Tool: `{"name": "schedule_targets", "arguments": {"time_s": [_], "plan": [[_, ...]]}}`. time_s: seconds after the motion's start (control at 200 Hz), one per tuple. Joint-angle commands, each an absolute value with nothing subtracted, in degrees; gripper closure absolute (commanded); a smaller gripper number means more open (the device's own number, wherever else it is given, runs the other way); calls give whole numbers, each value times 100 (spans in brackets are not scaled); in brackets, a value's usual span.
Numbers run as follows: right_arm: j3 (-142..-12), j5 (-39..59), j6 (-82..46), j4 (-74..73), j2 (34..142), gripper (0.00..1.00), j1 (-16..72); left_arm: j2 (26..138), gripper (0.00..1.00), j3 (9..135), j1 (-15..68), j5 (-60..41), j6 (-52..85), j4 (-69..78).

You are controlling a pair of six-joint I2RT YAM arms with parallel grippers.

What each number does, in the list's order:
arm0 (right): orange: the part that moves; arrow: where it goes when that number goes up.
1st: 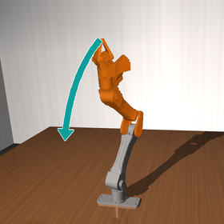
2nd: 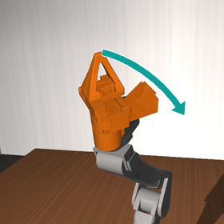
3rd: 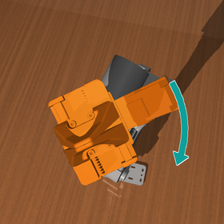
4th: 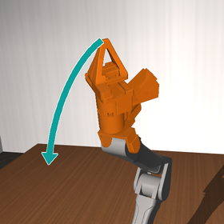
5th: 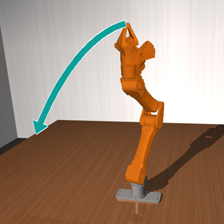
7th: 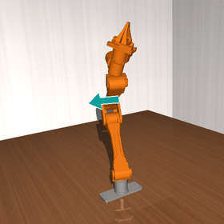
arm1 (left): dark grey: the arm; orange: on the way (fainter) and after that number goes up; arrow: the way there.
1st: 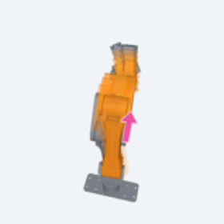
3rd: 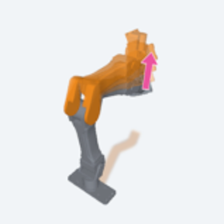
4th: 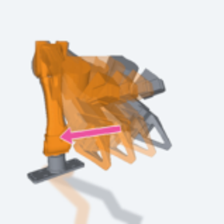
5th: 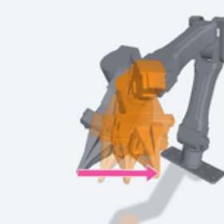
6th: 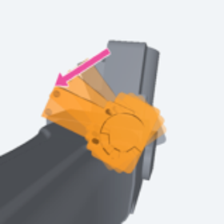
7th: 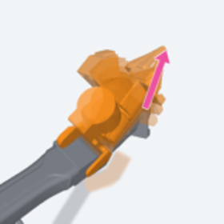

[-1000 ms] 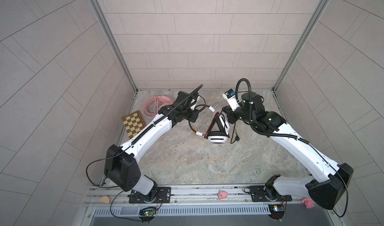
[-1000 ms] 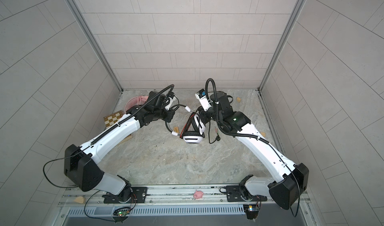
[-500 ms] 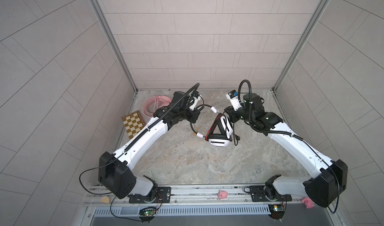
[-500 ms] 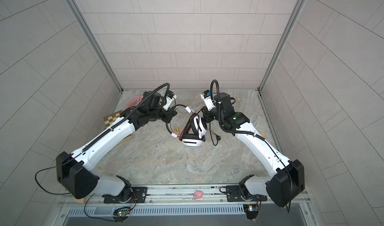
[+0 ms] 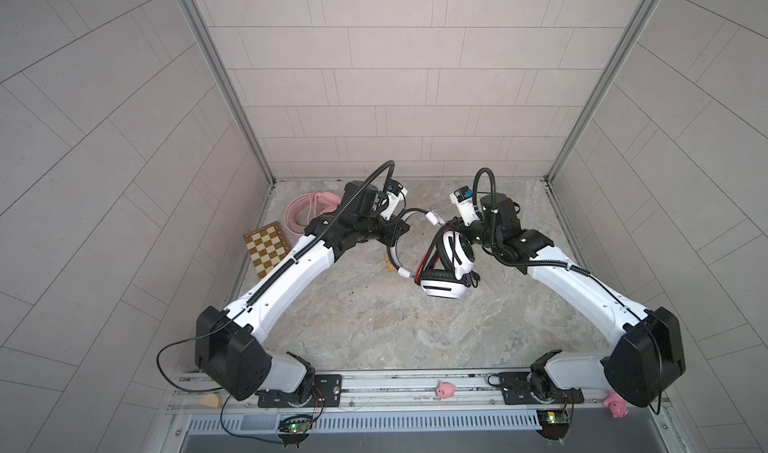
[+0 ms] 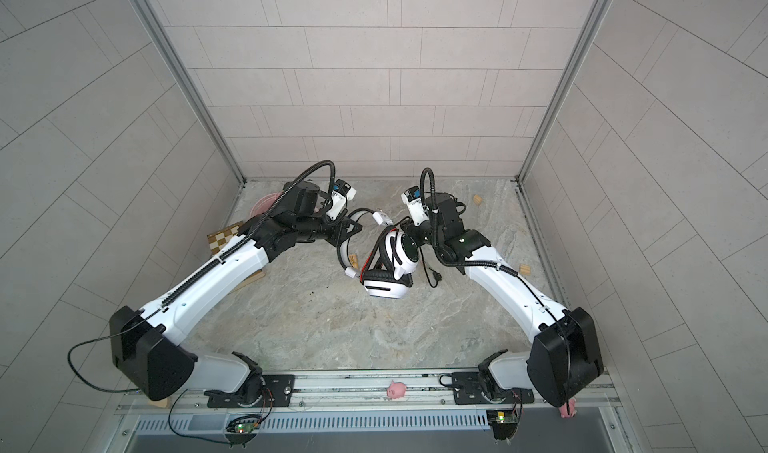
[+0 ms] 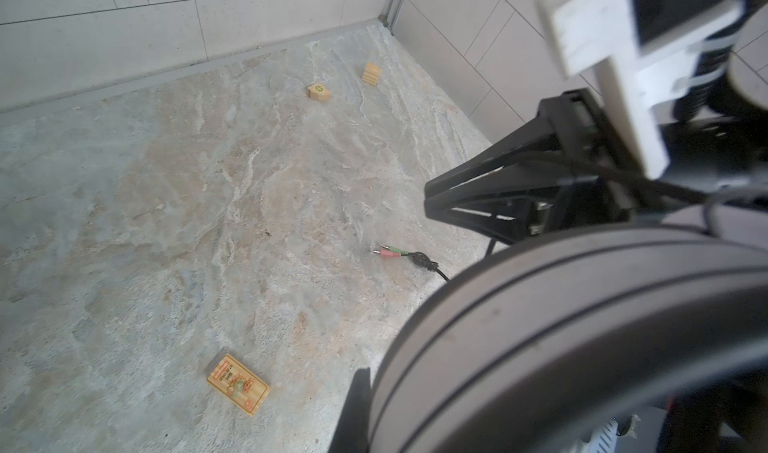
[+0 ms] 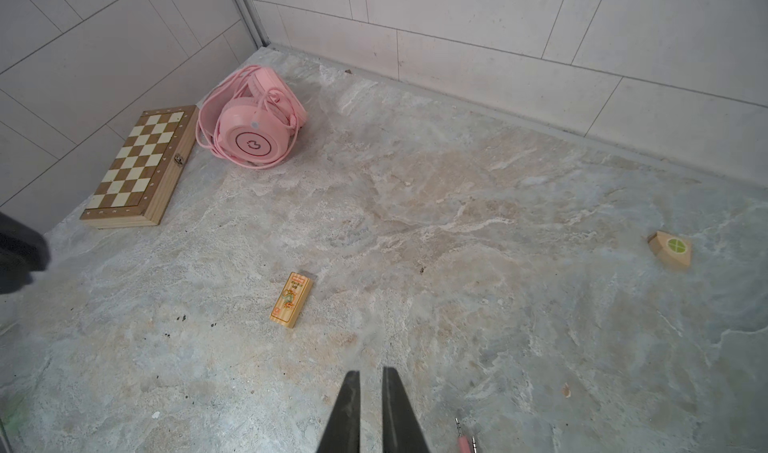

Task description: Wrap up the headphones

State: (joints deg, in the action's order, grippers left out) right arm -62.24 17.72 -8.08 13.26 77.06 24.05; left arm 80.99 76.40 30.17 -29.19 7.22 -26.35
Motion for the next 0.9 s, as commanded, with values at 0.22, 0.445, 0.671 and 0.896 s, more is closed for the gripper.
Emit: {"name": "schedule_targets", "arguments": {"time_s": [0.22, 0.445, 0.671, 0.896], "plan": [[-5933, 2140, -1197, 593, 8060, 87, 2242, 7703, 100, 7996, 3026, -3388, 1131, -2120], [-5752, 2416, -1633, 22, 8473, 87, 2206, 7697, 100, 8025, 3028, -3347, 1195, -2075], [-5637, 2493, -1743, -219, 8783, 88, 2206, 7665, 100, 7987, 3024, -3280, 1349, -1931], [-5530, 2588, -1964, -459, 9108, 88, 2197, 7677, 100, 8060, 3028, -3304, 1677, -1747]]}}
